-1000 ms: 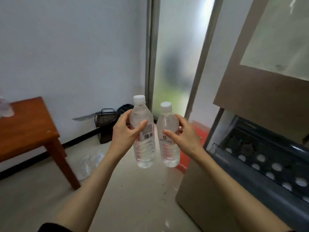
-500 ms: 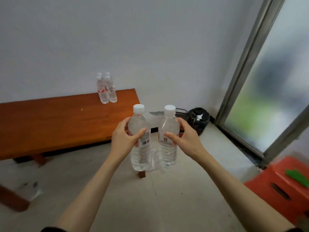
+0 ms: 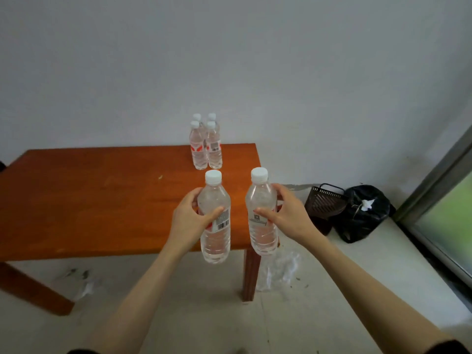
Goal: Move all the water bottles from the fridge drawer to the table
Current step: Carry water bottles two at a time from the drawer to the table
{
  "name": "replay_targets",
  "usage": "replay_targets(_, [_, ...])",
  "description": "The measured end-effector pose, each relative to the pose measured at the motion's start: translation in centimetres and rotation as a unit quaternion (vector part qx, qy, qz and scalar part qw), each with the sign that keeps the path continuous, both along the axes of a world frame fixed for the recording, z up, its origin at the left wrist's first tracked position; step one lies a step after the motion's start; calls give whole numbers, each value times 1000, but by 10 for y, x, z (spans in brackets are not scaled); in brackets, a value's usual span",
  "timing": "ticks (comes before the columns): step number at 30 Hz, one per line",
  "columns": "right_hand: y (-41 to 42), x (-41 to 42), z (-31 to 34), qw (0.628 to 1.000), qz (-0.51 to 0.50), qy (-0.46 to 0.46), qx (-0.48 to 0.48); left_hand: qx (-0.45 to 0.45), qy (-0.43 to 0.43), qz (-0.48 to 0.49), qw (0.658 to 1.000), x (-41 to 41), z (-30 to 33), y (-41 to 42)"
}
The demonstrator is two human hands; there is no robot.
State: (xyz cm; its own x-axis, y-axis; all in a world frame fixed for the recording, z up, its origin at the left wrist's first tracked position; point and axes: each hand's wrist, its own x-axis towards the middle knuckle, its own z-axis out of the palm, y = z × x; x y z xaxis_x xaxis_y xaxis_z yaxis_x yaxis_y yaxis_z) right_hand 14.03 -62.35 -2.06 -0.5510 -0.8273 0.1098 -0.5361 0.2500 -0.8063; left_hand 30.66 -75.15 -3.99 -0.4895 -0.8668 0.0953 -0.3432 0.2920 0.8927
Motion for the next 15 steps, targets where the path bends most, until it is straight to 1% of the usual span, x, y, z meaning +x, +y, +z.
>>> replay_targets(7, [-115, -68, -19, 998, 27, -10, 51, 24, -62, 27, 997, -61, -7, -102])
replay_targets(15, [-235, -109, -51, 991, 63, -44, 111, 81, -85, 6, 993, -97, -31, -212])
